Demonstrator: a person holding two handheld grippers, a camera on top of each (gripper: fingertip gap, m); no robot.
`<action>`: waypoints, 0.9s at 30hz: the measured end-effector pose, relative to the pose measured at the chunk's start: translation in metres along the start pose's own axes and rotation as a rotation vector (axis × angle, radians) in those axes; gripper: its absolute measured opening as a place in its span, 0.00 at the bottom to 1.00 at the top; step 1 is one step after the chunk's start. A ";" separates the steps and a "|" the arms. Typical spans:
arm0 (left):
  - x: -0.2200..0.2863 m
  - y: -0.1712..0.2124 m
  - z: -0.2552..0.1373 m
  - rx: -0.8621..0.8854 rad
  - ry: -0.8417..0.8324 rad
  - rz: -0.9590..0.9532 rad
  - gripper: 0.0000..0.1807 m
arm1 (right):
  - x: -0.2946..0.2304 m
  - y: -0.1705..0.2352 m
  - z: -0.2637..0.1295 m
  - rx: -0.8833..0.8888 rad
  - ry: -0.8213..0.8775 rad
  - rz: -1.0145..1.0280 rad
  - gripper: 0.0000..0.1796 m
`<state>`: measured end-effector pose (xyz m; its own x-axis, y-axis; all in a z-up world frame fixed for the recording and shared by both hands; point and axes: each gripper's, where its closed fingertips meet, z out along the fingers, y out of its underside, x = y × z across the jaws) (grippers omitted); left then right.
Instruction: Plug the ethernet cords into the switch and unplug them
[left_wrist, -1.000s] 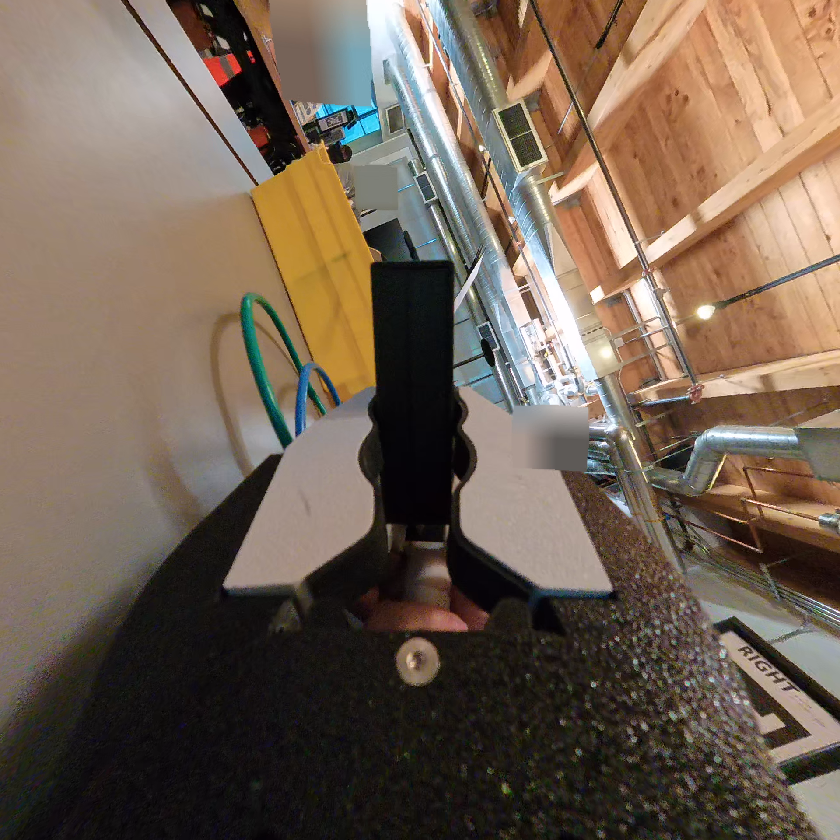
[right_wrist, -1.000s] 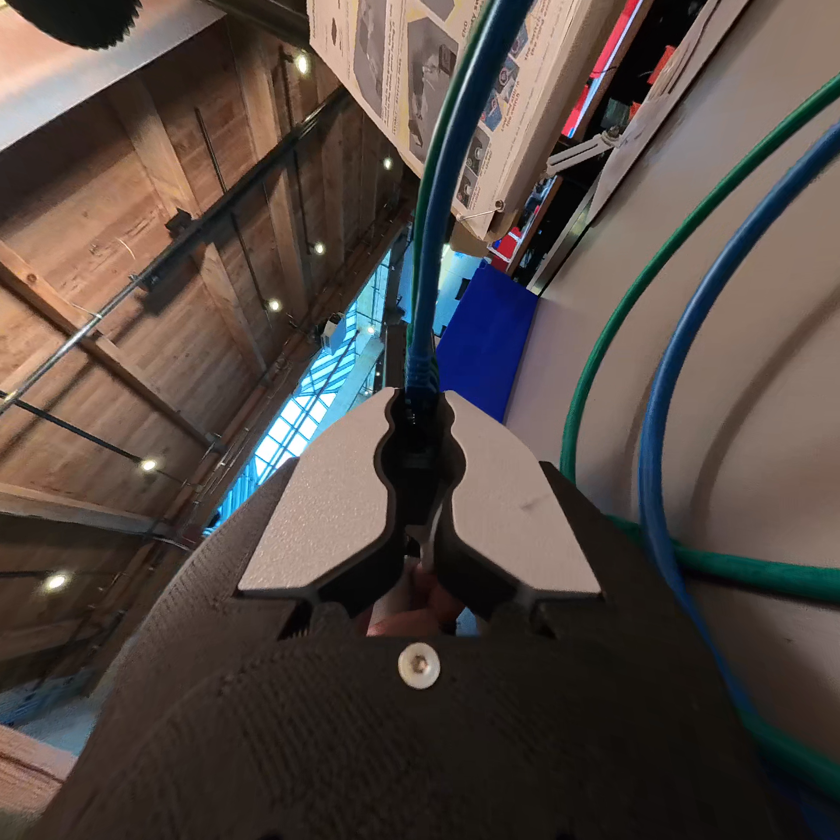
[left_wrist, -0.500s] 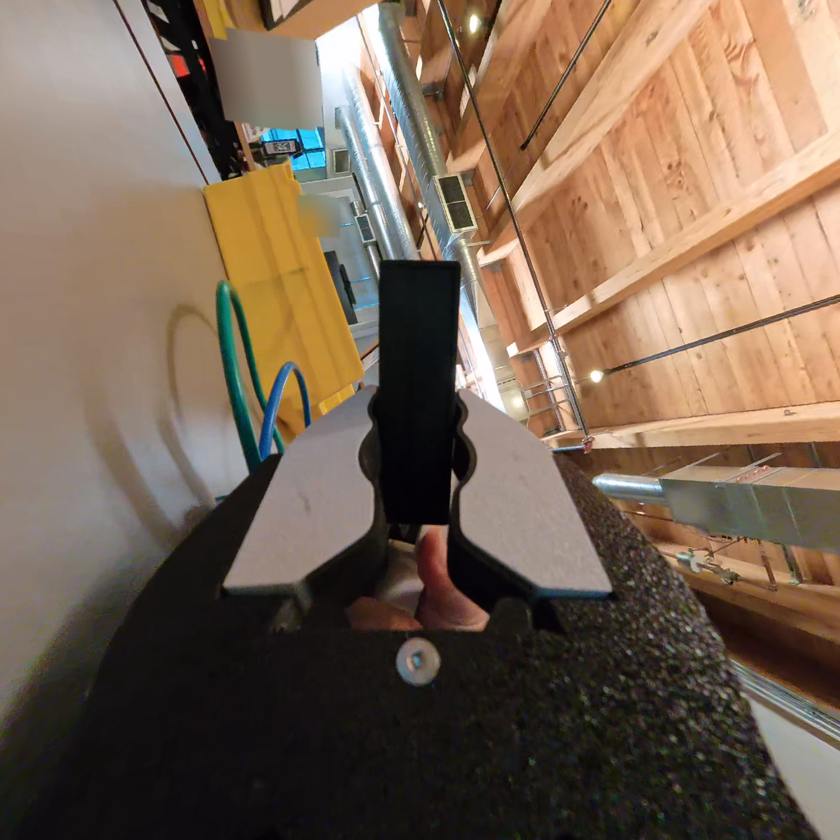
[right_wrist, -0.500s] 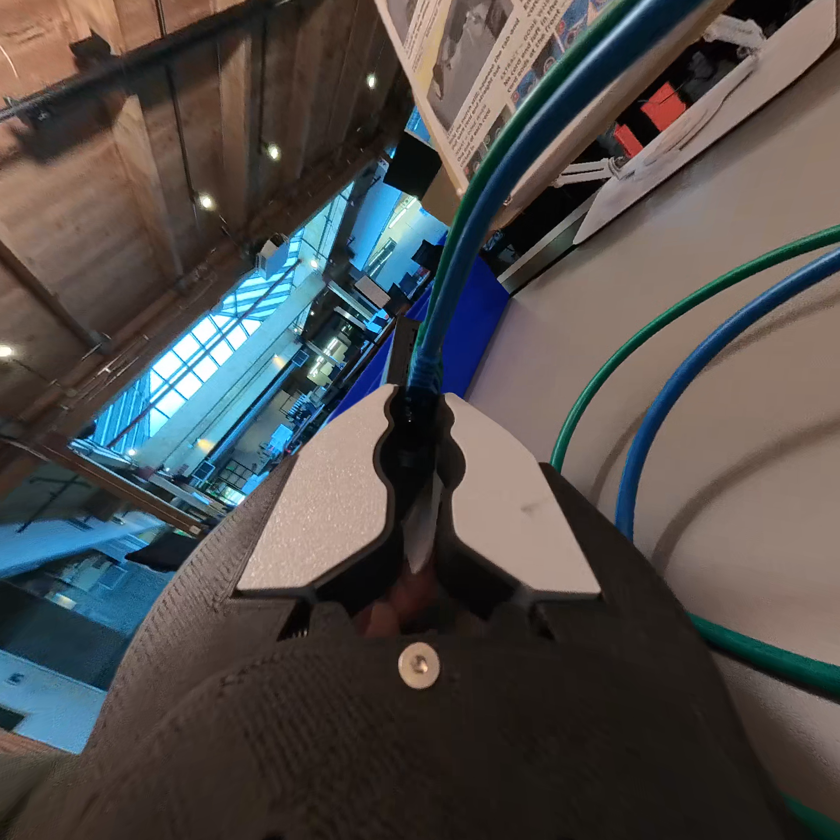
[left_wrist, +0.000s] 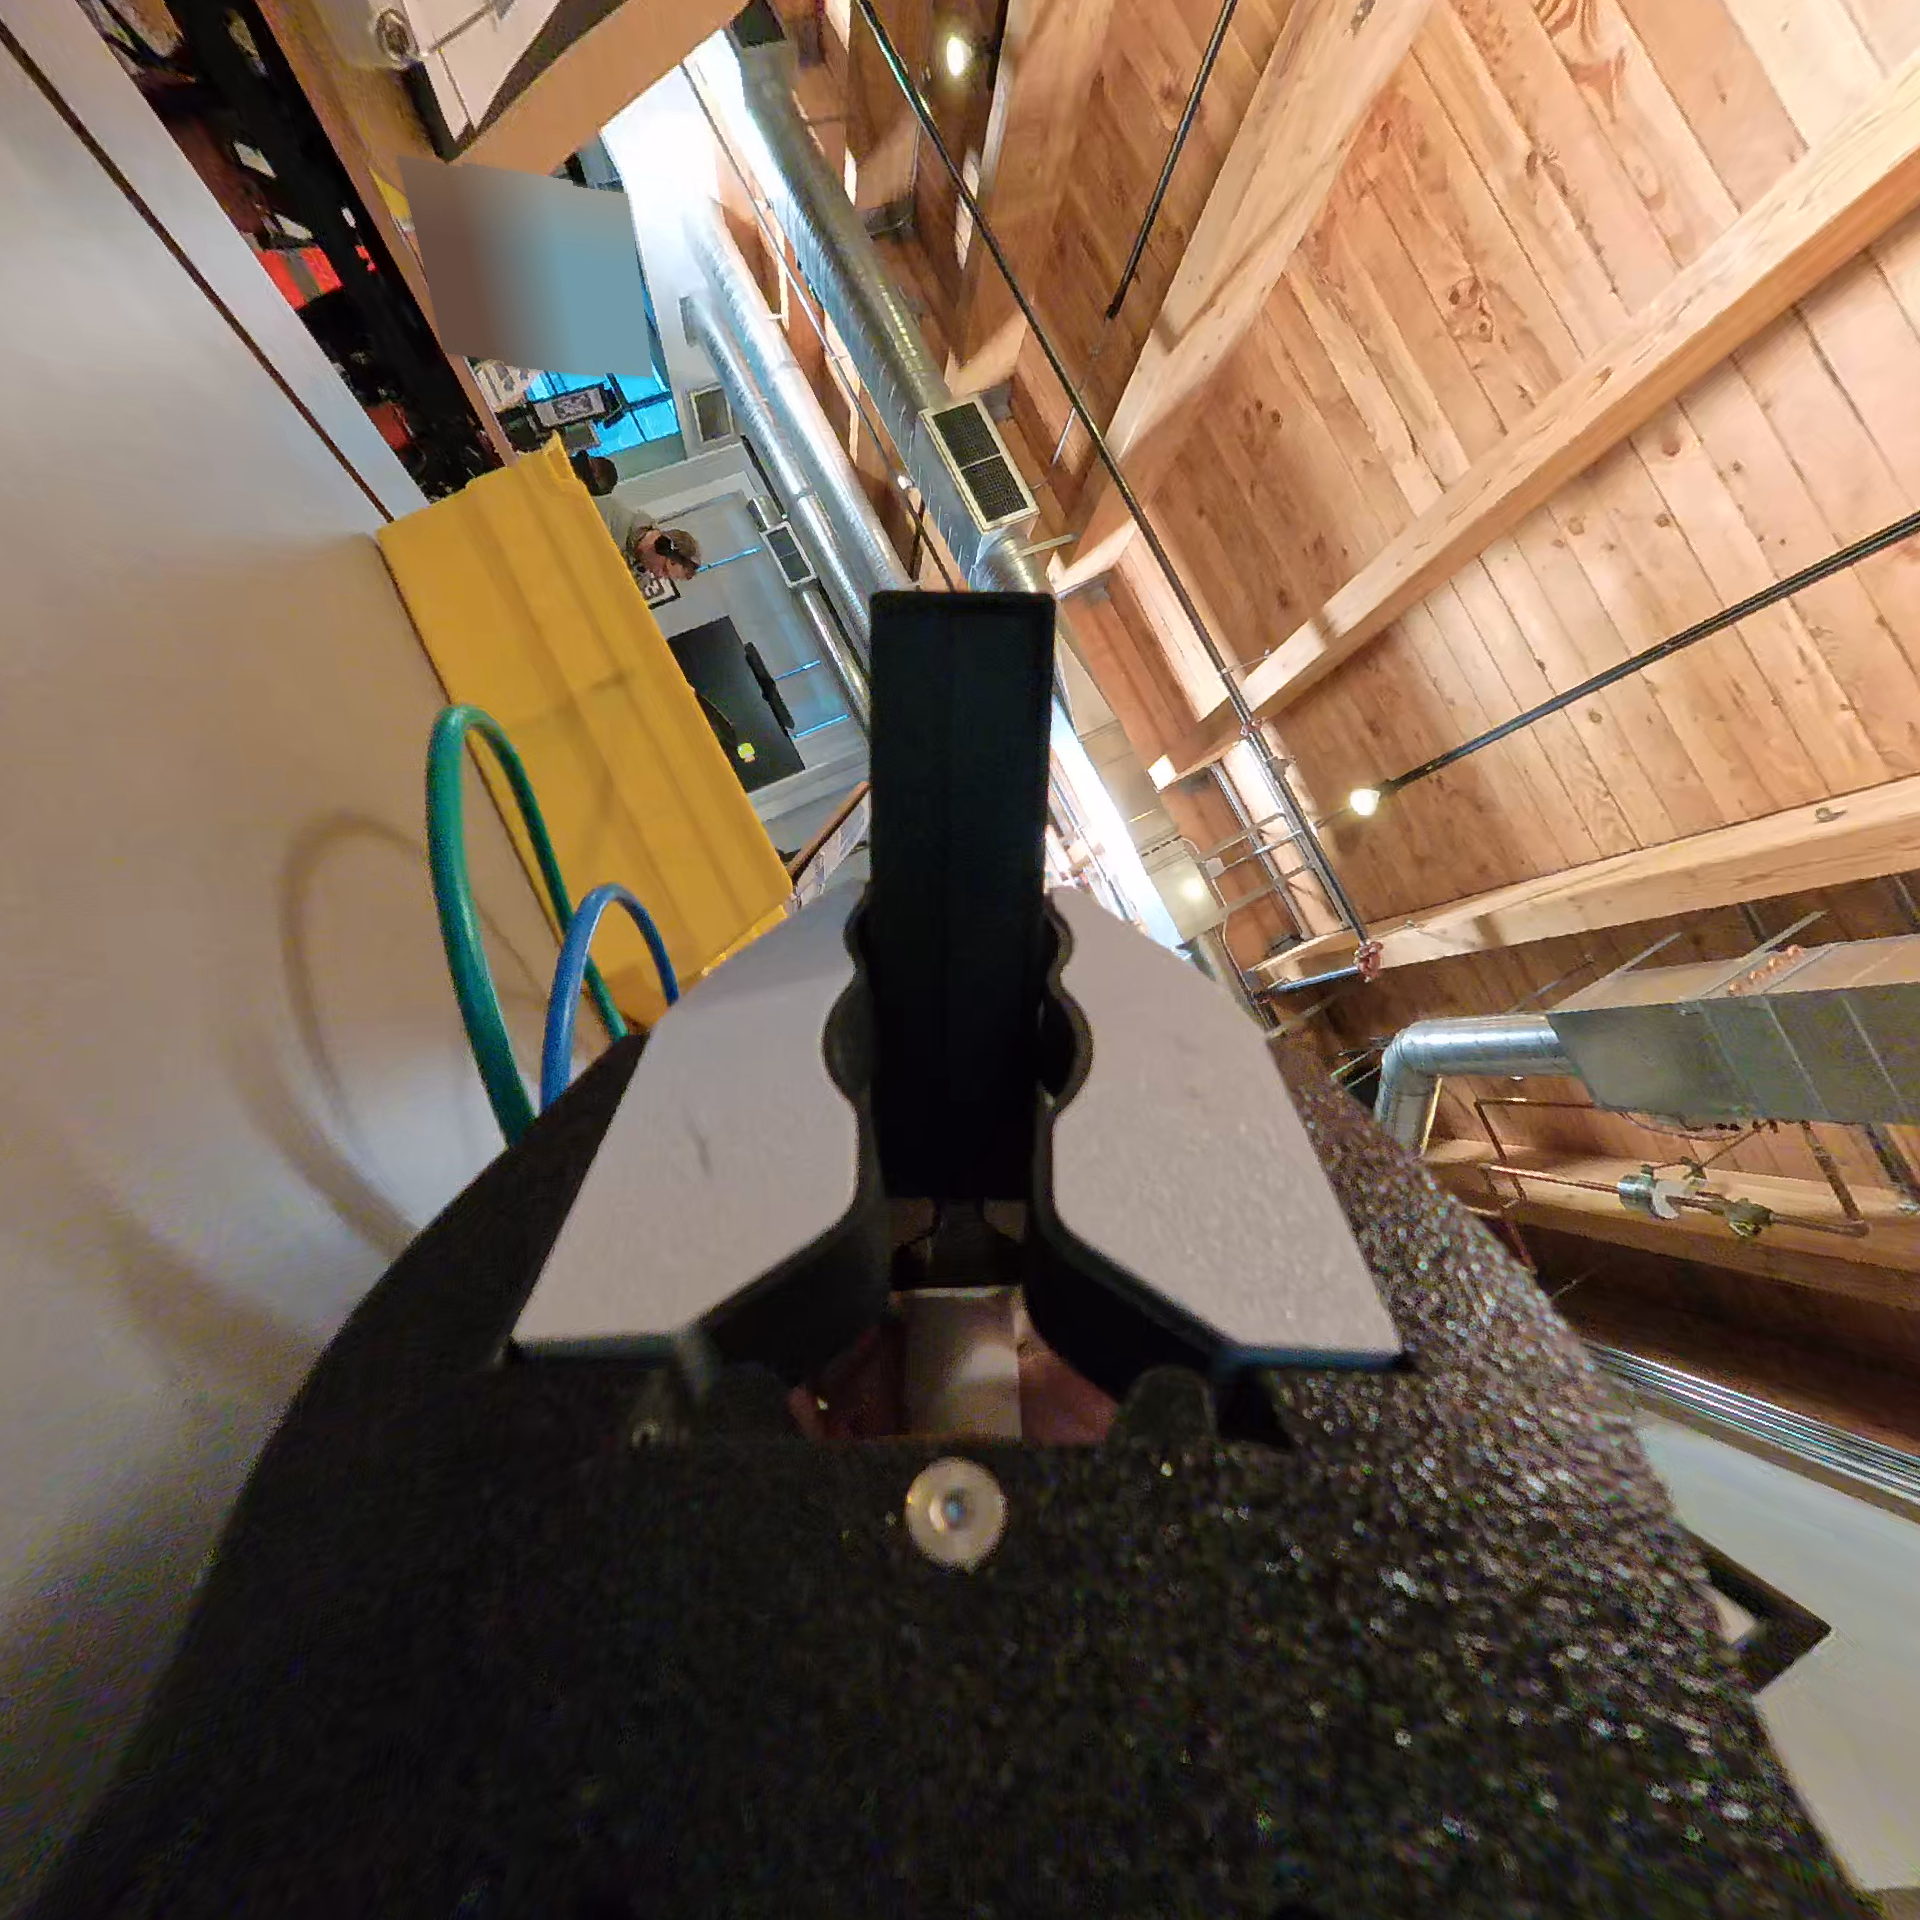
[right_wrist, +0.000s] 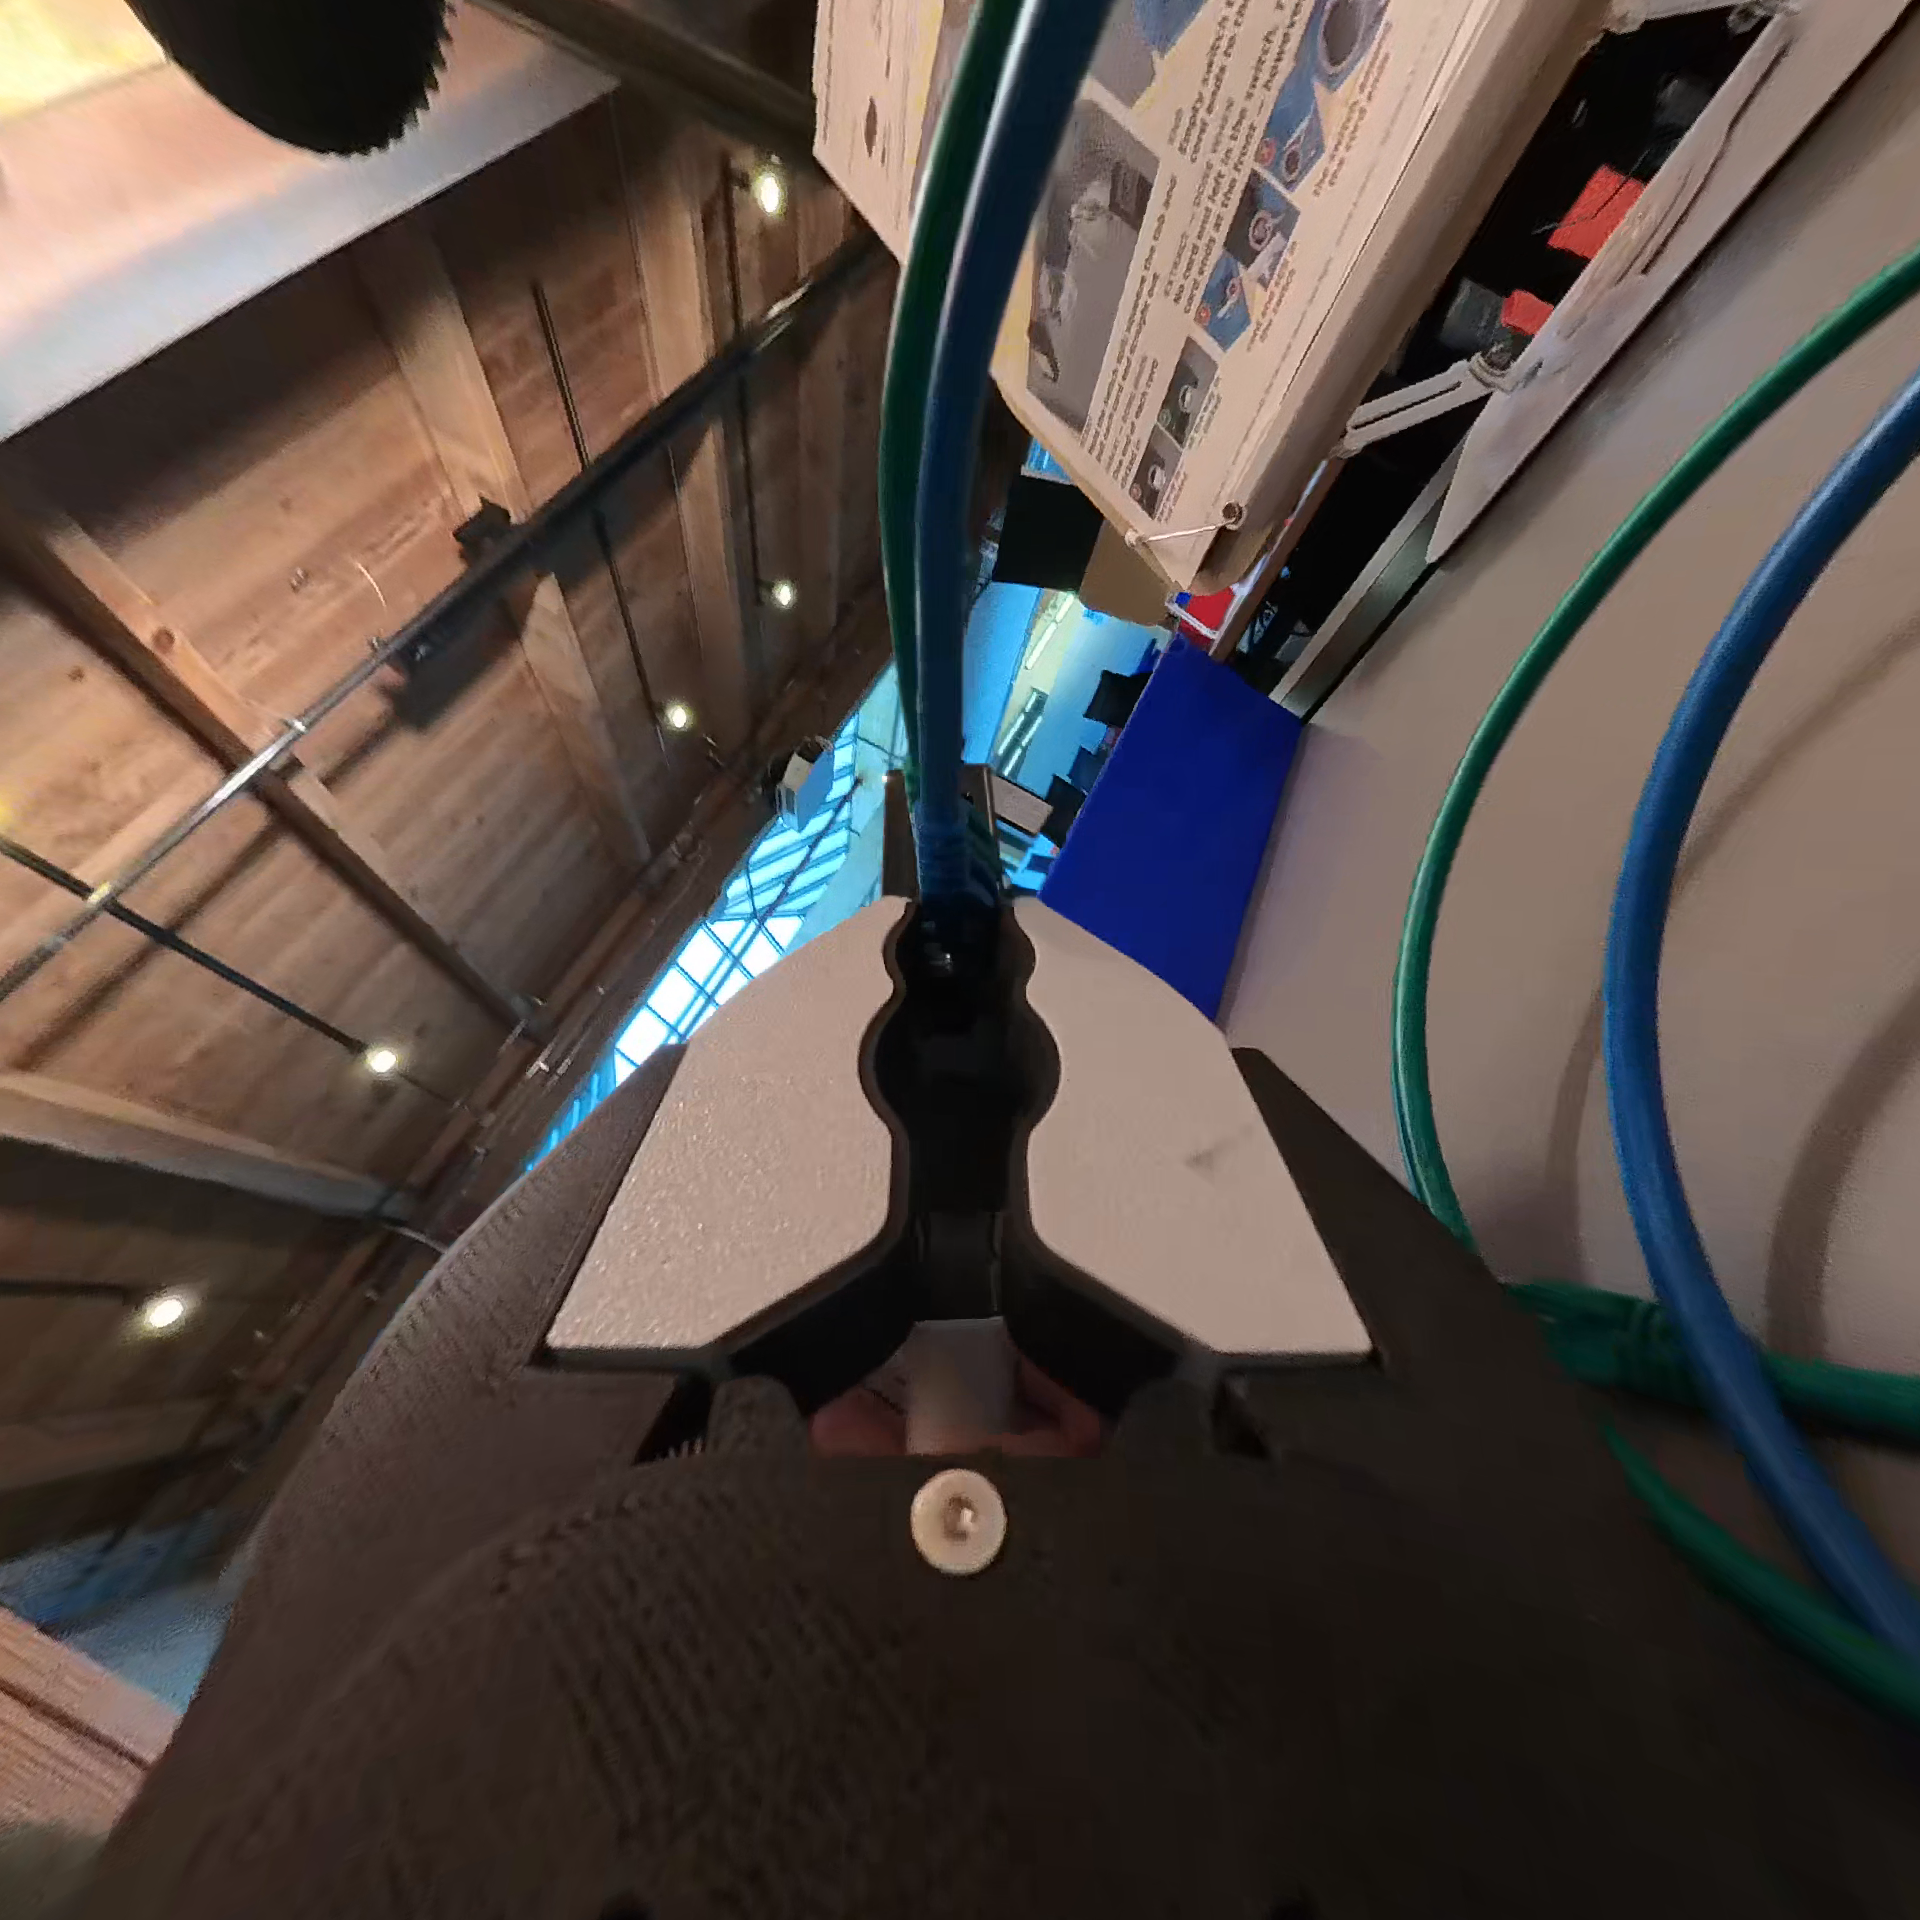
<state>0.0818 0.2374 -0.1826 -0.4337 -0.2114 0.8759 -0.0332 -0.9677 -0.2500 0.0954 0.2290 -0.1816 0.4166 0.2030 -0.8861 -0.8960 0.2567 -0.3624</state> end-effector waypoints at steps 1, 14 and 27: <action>0.000 0.000 0.000 0.001 0.002 -0.004 0.15 | 0.000 0.000 -0.001 0.008 -0.005 0.013 0.08; -0.003 -0.002 -0.001 -0.012 -0.002 0.038 0.15 | 0.004 0.002 -0.001 0.010 0.006 0.023 0.08; -0.002 0.001 0.000 -0.040 0.009 0.060 0.17 | 0.004 0.002 -0.002 0.000 0.024 -0.078 0.07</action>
<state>0.0831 0.2371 -0.1845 -0.4444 -0.2671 0.8551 -0.0432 -0.9470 -0.3183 0.0945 0.2280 -0.1862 0.4811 0.1601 -0.8619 -0.8611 0.2708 -0.4304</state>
